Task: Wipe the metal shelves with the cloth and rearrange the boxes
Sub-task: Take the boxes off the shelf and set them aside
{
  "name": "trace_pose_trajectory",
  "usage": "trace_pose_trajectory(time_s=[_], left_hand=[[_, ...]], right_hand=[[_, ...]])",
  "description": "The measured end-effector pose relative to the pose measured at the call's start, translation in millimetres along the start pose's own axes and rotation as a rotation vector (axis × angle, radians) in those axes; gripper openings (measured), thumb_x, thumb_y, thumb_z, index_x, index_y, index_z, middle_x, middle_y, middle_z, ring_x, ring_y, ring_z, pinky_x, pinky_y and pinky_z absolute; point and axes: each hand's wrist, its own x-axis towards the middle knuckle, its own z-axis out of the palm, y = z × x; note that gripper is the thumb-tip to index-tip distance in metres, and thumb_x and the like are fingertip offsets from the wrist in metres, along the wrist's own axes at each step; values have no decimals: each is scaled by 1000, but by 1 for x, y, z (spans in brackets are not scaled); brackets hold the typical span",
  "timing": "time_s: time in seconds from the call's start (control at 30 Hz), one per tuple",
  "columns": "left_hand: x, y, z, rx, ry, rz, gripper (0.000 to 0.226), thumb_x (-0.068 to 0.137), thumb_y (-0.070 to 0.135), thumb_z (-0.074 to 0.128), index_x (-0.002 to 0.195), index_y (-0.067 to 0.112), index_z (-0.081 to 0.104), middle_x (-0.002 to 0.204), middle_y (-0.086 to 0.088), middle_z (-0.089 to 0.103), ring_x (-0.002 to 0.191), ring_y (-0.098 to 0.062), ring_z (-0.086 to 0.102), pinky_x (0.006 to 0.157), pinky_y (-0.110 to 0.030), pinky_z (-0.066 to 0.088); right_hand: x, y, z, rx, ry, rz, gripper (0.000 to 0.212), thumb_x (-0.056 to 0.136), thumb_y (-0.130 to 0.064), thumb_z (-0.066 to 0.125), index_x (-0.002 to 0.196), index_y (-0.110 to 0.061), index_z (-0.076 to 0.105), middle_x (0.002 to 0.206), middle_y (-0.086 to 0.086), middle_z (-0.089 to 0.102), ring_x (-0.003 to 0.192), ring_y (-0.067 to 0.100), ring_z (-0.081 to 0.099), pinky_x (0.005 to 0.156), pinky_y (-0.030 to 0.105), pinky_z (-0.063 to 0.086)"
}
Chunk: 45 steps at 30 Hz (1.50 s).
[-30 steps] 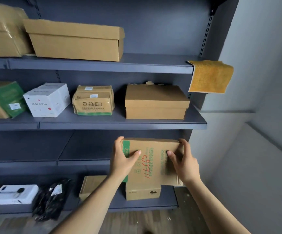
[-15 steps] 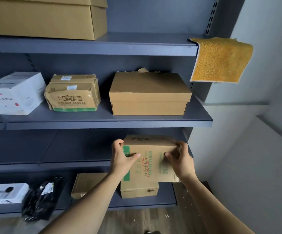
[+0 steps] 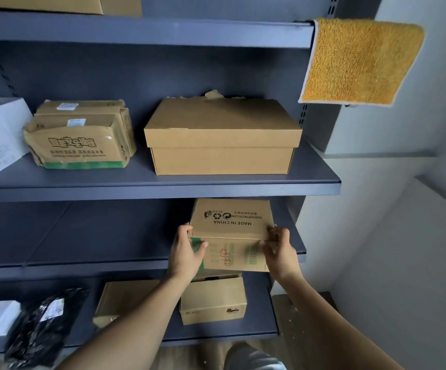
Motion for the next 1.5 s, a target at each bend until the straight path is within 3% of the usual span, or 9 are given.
trace_pose_trajectory(time_s=[0.2,0.37,0.57,0.77,0.87,0.93,1.03,1.2,1.5], left_hand=[[14,-7,11,33,-3,-1,46,94,22,69,131,14,43,130,-5,63,110,-27,64,77,-37,56],[37,-12,16,80,-20,47,47,94,22,68,134,15,44,132,-4,64,110,-28,65,82,-42,58],[64,-12,29,94,-35,22,58,97,19,64,147,19,36,136,-4,60,110,-27,65,79,-38,58],[82,-13,30,154,-115,33,70,98,16,62,158,24,26,166,-1,22,133,-29,51,98,-46,55],[79,-12,24,182,-176,15,81,99,24,62,161,33,11,169,2,4,147,-30,33,114,-46,42],[73,-12,18,161,-181,6,88,97,29,63,160,38,3,169,0,9,146,-31,35,114,-51,41],[60,-6,3,121,-193,-49,86,96,39,62,159,37,4,165,-1,25,139,-30,46,109,-49,46],[17,23,-33,64,-201,-70,70,100,43,57,159,27,22,159,-1,38,138,-28,45,108,-39,43],[-68,51,-104,-31,-215,-111,68,97,55,54,156,34,28,160,1,36,143,-25,39,113,-42,39]], right_hand=[[25,13,12,4,-20,8,25,104,-24,53,125,-22,38,115,-5,58,96,28,62,78,45,57],[58,14,22,9,27,21,32,104,-25,52,135,-19,46,117,-5,62,93,20,54,75,30,40],[93,14,27,-2,54,29,31,104,-26,52,135,-23,50,119,4,68,93,28,58,75,32,43],[119,10,25,-44,-7,37,36,103,-24,52,139,-24,48,122,6,64,92,27,58,73,33,44],[116,6,24,-137,-48,-11,48,101,-27,53,147,-27,43,150,7,48,123,33,57,90,37,49],[104,3,24,-177,-52,-32,60,100,-33,55,156,-28,32,162,6,33,143,30,42,101,36,45],[80,-9,21,-139,-35,18,69,99,-42,58,158,-24,28,166,5,24,144,30,40,106,37,42],[28,-39,10,-70,-47,26,70,98,-46,61,156,-18,34,162,0,34,143,27,42,110,37,40],[-83,-99,-6,-30,-82,1,71,97,-52,59,155,-20,35,158,2,43,143,27,43,111,39,42]])
